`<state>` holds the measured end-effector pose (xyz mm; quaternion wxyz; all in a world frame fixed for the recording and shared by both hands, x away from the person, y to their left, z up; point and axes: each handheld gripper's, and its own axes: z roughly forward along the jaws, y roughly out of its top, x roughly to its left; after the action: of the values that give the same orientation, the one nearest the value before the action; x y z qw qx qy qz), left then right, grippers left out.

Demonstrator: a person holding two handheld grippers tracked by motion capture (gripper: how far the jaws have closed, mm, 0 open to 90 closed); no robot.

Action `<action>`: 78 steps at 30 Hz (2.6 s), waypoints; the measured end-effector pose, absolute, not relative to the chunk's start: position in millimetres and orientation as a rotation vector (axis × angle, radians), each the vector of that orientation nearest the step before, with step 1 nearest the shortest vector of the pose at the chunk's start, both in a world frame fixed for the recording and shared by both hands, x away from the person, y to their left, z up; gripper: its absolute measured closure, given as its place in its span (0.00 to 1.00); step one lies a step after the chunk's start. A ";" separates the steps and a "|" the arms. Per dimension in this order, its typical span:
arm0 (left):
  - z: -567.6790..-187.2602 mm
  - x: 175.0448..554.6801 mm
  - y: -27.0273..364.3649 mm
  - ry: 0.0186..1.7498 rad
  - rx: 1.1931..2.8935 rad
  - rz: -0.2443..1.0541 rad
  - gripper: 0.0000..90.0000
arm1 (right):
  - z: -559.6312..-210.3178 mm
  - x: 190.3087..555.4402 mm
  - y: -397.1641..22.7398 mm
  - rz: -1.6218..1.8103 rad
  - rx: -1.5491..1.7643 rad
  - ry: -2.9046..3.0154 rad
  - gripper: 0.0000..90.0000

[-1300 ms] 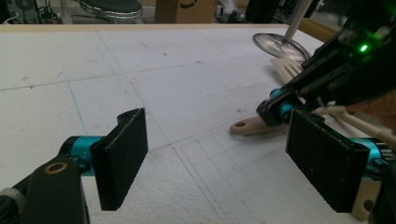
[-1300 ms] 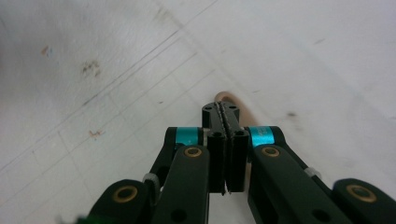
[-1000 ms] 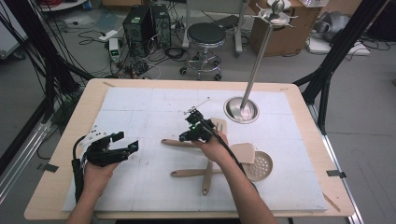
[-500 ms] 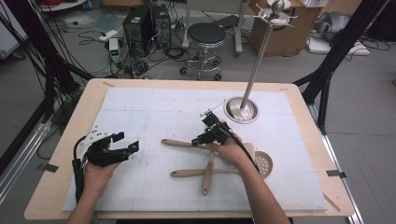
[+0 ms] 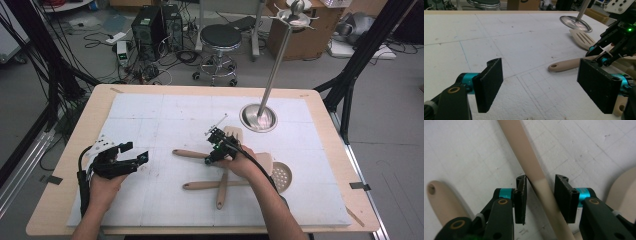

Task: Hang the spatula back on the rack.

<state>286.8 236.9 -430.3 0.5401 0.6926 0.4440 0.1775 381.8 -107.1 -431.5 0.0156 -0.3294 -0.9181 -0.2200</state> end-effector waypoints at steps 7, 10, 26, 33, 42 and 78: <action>-430.5 287.1 236.9 1.054 1.653 0.420 0.24 | -429.8 374.0 -101.0 -0.638 -0.871 -3.036 0.78; -430.4 286.9 236.9 1.058 1.648 0.421 0.24 | -428.5 376.6 -104.3 -0.648 -0.879 -3.069 0.83; -430.8 287.2 237.4 1.060 1.652 0.425 0.24 | -392.3 375.8 -153.2 -1.371 -1.213 -2.864 0.86; -431.0 287.2 237.0 1.061 1.654 0.422 0.24 | -380.4 366.1 -182.4 -1.723 -1.407 -2.670 0.86; -431.2 287.1 236.1 1.061 1.658 0.424 0.24 | -365.8 351.4 -215.1 -2.093 -1.615 -2.423 0.86; -432.2 287.6 236.8 1.065 1.654 0.423 0.24 | -287.1 363.9 -239.0 -2.479 -1.971 -2.277 0.86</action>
<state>287.6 236.8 -432.2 0.5351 0.6945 0.4470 0.1776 363.9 -239.0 -287.1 -0.3702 -0.4694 -0.5423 -0.5904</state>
